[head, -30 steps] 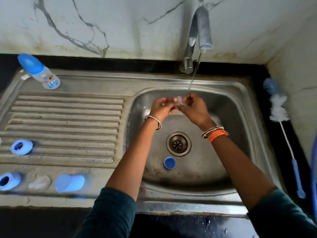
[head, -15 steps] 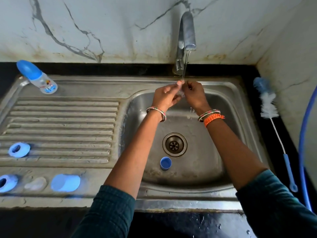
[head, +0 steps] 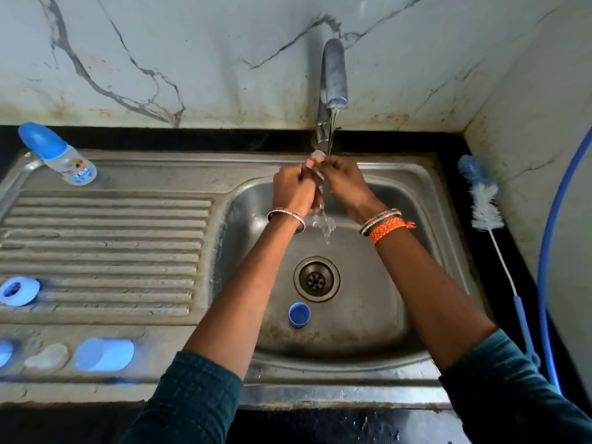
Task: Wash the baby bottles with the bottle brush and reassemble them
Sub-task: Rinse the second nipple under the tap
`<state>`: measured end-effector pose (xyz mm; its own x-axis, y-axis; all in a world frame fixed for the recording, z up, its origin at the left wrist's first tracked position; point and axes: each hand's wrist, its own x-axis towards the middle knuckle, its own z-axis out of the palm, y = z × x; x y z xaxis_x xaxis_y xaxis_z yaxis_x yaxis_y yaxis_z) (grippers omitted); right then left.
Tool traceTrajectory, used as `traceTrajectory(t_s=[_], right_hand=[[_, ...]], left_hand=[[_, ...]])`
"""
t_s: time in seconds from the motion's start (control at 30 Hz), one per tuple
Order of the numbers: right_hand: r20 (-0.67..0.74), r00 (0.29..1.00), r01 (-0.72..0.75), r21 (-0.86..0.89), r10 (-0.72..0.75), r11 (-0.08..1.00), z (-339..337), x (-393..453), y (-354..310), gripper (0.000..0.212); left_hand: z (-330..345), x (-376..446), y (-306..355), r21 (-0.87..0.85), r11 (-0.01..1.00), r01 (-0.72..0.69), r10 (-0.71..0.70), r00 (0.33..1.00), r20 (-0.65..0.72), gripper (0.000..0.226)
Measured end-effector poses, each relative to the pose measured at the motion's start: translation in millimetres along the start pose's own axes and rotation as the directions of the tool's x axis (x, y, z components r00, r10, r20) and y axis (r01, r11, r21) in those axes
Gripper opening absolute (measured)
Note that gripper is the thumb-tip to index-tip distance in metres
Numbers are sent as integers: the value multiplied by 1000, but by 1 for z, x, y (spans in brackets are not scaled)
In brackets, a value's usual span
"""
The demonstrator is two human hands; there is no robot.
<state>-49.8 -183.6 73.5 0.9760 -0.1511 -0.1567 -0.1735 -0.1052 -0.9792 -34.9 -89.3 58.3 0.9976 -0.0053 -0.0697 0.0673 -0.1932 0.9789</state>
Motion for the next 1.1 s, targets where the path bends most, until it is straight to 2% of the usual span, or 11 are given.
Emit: traceTrajectory(t_s=[0.13, 0.27, 0.4, 0.47, 0.53, 0.6, 0.67, 0.77, 0.87, 0.97, 1.1], right_hand=[[-180, 979, 91, -56, -100, 994, 3, 7, -4, 27], [-246, 969, 16, -32, -24, 999, 9, 14, -3, 23], [-292, 956, -56, -74, 32, 996, 7, 24, -2, 40], [-218, 974, -85, -84, 65, 993, 4, 25, -7, 45], [-25, 996, -86, -91, 84, 992, -1, 20, -11, 43], [199, 973, -98, -106, 118, 989, -9, 14, -9, 35], [274, 955, -94, -94, 116, 991, -16, 10, -3, 22], [185, 981, -60, -26, 64, 998, -19, 8, 5, 28], [88, 994, -65, -28, 68, 997, -13, 5, 1, 42], [4, 997, -75, -138, 76, 988, -6, 4, -5, 40], [30, 989, -141, -76, 144, 987, -5, 6, -8, 42]], left_hand=[[8, -10, 2, 13, 995, -100, 101, 988, -118, 38], [7, -9, 3, 73, 971, -226, 238, 929, -284, 22], [11, -17, -2, 74, 944, -323, 331, 926, -180, 18], [13, -23, 1, 87, 936, -342, 352, 919, -179, 19], [8, -20, 0, 143, 928, -343, 366, 910, -192, 17], [-1, -10, -1, 245, 926, -287, 332, 927, -171, 16], [-9, 2, -2, 301, 930, -209, 258, 957, -132, 28], [-13, 7, 3, 344, 932, -115, 157, 983, -95, 50], [-9, -4, 5, 259, 965, -31, 50, 997, -67, 63], [-2, -11, 0, 275, 961, 23, -15, 999, -31, 52], [-2, -16, 2, -13, 1000, -1, 2, 998, 61, 30]])
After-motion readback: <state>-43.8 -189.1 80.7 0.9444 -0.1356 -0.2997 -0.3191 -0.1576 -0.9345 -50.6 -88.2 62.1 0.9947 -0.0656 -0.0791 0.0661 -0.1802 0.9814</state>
